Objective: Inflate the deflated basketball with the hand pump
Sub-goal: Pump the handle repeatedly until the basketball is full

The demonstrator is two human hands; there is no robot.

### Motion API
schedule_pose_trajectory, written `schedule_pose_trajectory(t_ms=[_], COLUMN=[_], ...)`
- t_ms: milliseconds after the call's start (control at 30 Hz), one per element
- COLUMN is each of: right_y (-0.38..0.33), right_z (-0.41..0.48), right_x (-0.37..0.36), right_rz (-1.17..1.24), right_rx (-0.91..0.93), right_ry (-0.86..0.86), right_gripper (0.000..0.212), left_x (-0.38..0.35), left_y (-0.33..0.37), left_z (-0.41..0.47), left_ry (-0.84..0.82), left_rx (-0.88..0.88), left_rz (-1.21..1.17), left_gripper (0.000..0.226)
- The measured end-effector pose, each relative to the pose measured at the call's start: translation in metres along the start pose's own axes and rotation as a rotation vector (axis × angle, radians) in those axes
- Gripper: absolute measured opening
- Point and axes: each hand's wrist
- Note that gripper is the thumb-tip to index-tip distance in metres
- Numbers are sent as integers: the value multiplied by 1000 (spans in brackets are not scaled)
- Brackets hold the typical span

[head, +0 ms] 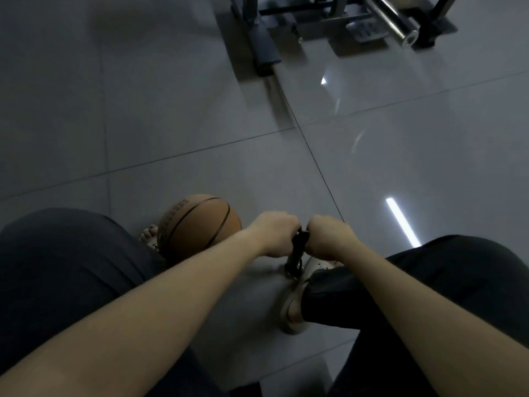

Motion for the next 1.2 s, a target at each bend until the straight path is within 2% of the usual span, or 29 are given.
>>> schedule_pose_trajectory(t_ms=[200, 433, 500, 600, 733, 833, 967, 1200], right_y=[12, -5, -9, -9, -11, -13, -16, -20], right_z=[-11, -37, -46, -56, -60, -51, -30, 7], right_x=[-37, -42, -27, 30, 121, 140, 100, 33], right_rz=[-67, -53, -44, -53, 59, 93, 54, -22], right_rx=[-25, -43, -9, 26, -9, 18, -19, 53], right_ry=[-123, -217, -244, -223, -195, -165, -177, -114], right_gripper=[20, 26, 28, 10, 10, 6, 7, 23], left_x=[-50, -41, -19, 34, 123, 153, 110, 37], left_y=[21, 28, 30, 34, 38, 32, 23, -6], left_z=[-8, -32, -34, -35, -36, -31, -13, -1], left_ry=[-40, -115, -165, -112, -38, -67, -154, -146], left_rx=[-19, -28, -43, -31, 49, 122, 174, 204], left_rz=[17, 57, 84, 65, -39, -3, -53, -58], left_gripper=[13, 19, 17, 8, 20, 22, 20, 19])
Point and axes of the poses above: each hand's wrist, its own z-axis towards the middle knuckle, its own x-axis out of the back of the hand, y = z × x, and after that the axes turned 4 degrees about y, right-handed
